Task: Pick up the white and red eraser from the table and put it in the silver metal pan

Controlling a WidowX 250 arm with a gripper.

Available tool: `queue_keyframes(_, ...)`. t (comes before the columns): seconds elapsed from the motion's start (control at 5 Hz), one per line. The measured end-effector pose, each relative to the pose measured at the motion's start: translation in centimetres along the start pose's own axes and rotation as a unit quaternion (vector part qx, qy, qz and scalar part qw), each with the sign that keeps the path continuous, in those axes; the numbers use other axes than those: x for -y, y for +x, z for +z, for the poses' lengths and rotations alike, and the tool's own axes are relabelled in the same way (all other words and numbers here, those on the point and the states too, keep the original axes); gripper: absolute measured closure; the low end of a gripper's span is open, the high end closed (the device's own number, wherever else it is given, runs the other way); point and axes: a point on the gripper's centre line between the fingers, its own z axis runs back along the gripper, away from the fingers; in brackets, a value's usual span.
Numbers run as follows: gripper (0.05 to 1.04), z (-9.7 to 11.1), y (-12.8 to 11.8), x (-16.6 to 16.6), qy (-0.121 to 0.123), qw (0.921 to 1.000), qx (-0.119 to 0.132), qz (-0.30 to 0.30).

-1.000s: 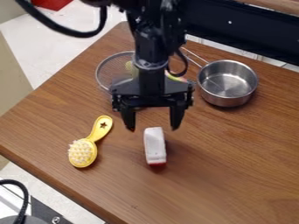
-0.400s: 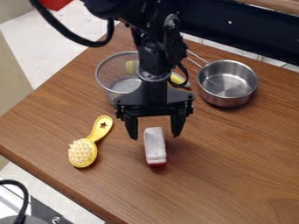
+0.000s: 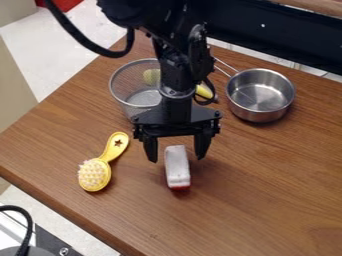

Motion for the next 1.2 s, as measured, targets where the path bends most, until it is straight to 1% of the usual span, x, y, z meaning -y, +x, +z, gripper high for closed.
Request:
queue_keyframes(0.2, 0.102, -0.8, 0.23, -0.04, 0.005, 0.9999, 0.009, -0.008)
queue_keyframes(0.4, 0.237, -0.92, 0.4, 0.0, 0.001, 0.9997, 0.018, -0.014)
queue_keyframes(0.6, 0.525, -1.11, 0.25, 0.03, -0.005, 0.9997, 0.015, -0.019)
queue_keyframes(0.8, 0.59, -1.1, 0.38, -0.03, -0.006, 0.9996, 0.019, -0.022)
queue_keyframes(1.0, 0.59, -1.1, 0.38, -0.03, -0.006, 0.9993, 0.019, -0.032)
queue_keyframes(1.2, 0.59, -1.08, 0.1, -0.16, 0.006, 0.9968, 0.016, -0.078)
